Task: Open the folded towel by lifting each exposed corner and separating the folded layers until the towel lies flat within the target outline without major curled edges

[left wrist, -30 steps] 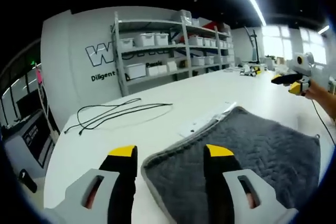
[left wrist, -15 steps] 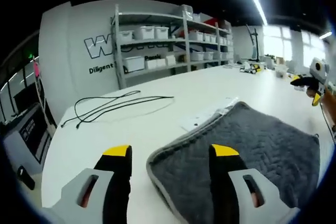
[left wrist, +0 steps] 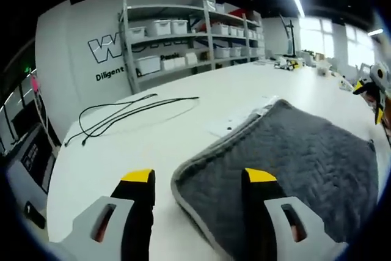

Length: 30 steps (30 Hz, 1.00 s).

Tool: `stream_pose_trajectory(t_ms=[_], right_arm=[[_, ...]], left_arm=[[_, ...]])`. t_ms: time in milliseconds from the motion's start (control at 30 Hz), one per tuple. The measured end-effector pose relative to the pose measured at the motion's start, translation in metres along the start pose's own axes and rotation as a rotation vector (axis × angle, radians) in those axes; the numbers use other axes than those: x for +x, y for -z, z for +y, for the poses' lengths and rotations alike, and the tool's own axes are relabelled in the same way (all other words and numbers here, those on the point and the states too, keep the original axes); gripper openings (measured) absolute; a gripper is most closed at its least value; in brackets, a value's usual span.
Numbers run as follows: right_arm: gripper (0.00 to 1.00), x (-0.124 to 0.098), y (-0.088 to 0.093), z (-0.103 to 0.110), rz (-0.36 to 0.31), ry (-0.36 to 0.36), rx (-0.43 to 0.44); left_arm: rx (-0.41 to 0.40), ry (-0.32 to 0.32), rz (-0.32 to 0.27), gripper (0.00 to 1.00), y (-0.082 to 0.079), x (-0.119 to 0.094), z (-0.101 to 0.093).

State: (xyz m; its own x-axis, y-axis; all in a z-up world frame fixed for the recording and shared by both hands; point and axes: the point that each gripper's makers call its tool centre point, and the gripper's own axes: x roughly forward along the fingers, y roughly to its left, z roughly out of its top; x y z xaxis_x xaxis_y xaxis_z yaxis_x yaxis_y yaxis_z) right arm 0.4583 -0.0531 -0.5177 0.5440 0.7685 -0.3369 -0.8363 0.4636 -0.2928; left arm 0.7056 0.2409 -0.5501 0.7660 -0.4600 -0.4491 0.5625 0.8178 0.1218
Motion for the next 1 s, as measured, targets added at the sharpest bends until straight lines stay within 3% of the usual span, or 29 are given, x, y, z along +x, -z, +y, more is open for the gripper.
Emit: stream_pose_trajectory(t_ms=[267,567,833,1000], right_arm=[[0.57,0.001,0.009,0.018,0.034,-0.039,0.041],[0.52,-0.001,0.011,0.037,0.024,-0.069,0.06],[0.45,0.002,0.02,0.057,0.051,-0.116,0.058],[0.39,0.003,0.024,0.062,0.059,-0.124,0.073]], left_arm=[[0.002,0.023,0.018,0.45,0.002,0.011,-0.005],[-0.019,0.022,0.034,0.44,0.007,0.016,-0.004],[-0.01,-0.021,0.061,0.39,0.016,0.021,0.007],[-0.034,-0.03,0.039,0.36,0.016,0.024,0.011]])
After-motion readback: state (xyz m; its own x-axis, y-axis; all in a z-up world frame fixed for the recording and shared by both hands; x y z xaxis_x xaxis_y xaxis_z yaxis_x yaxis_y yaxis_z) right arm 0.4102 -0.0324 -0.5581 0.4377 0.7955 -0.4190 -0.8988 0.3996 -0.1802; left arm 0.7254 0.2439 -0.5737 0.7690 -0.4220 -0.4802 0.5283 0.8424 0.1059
